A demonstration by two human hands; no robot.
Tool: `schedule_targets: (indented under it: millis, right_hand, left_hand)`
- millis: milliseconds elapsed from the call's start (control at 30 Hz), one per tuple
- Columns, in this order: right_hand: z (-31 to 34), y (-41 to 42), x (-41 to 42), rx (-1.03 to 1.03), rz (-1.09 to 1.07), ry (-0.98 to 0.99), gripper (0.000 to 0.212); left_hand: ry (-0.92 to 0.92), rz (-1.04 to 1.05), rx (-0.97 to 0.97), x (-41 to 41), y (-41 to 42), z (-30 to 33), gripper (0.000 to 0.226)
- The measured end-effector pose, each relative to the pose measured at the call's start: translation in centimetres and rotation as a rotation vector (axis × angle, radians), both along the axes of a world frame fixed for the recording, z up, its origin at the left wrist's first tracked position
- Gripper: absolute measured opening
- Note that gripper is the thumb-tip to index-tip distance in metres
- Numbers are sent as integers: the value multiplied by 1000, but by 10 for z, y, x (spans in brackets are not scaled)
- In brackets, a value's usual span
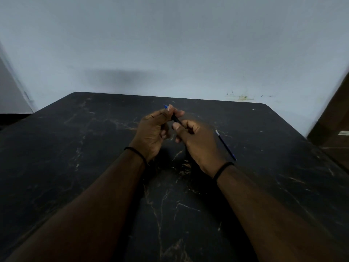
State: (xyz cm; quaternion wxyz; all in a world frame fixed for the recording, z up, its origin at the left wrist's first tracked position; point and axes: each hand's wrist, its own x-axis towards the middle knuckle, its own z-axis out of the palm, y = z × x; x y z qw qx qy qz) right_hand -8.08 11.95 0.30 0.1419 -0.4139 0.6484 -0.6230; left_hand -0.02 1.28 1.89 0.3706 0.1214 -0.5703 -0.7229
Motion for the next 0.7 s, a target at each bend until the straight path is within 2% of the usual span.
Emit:
schedule_targets:
  millis: [100,200,267,367,467,567,700]
  right_hand:
    - [1,-1,1,69,-53,48,33]
    - [3,0,-1,70,-76,96,20]
    - [2,0,-3,7,-76,61,11]
    - [2,2,-4,-28,-88,41,21]
    - [2,0,0,52,-120,60,21]
    - [2,-1,-1,125,-158,167,37]
    - [2,3,-4,51,-151,188,17]
  left_hand:
    - [-30,33,-23,2,-3,-1,23]
    - [-43,47,-15,3,-3,-2,20]
    - [-38,56,-3,1,0,-1,18]
    - [-37,59,16,0,1,0,17]
    - [-46,50,11,2,1,1,17]
    - [-45,74,16,2,2,1,16]
    - [-42,58,12,0,-1,-2,15]
